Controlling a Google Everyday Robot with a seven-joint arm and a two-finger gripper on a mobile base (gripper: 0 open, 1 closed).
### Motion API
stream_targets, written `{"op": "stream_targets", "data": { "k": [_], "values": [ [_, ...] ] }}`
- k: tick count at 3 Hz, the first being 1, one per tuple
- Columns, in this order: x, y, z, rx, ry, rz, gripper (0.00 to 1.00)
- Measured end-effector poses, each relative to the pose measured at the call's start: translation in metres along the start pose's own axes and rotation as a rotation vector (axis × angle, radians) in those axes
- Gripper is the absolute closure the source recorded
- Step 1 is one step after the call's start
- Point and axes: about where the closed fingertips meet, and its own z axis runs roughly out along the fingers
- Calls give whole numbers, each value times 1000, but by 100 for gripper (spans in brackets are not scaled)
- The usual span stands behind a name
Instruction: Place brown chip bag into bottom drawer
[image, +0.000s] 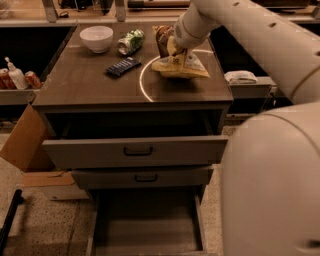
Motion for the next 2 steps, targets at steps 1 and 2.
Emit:
{"op": "stream_targets", "data": {
  "k": [1,2],
  "values": [
    [-6,-2,-47,-1,-115,-17,100],
    [-8,-2,-78,-21,-189,-34,100]
  ]
}}
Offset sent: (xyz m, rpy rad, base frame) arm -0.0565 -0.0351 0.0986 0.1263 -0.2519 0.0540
